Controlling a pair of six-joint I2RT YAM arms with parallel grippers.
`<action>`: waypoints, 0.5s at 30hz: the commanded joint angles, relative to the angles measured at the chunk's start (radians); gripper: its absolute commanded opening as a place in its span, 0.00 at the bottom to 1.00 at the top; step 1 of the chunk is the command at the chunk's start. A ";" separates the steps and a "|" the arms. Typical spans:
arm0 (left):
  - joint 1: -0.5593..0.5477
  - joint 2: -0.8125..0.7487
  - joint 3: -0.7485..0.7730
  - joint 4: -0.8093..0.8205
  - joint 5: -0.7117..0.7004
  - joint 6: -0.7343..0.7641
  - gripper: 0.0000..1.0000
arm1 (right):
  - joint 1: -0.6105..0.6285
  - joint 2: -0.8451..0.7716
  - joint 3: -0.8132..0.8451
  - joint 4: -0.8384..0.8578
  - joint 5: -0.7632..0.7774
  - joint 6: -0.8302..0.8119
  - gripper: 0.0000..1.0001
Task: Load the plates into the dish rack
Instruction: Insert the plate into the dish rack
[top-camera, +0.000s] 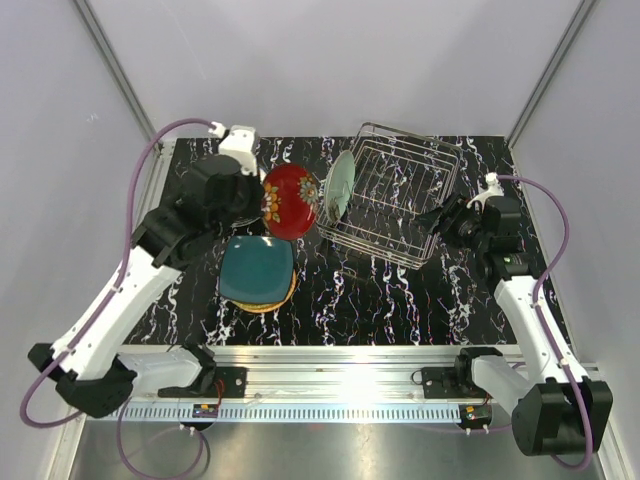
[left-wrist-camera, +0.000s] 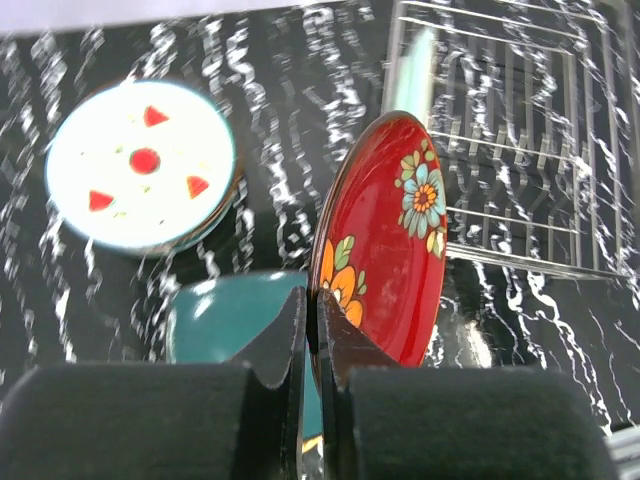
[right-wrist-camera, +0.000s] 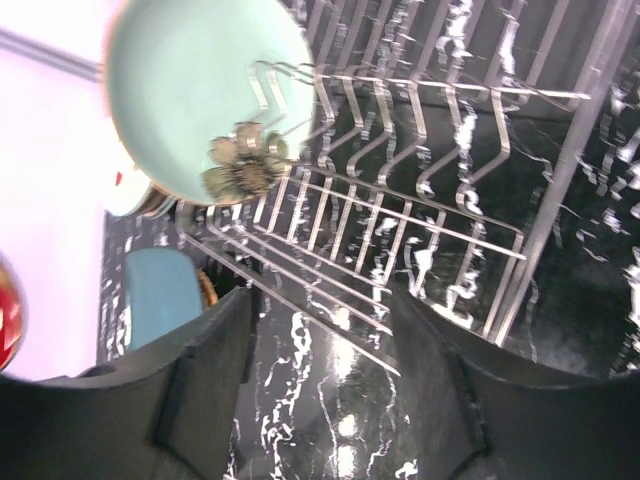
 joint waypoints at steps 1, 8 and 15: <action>-0.051 0.078 0.139 0.102 -0.031 0.069 0.00 | -0.002 -0.041 0.000 0.084 -0.080 -0.015 0.62; -0.184 0.331 0.344 0.111 -0.124 0.143 0.00 | -0.002 -0.040 0.002 0.150 -0.195 0.024 0.41; -0.261 0.559 0.582 0.126 -0.264 0.233 0.00 | 0.000 -0.021 0.004 0.167 -0.212 0.025 0.35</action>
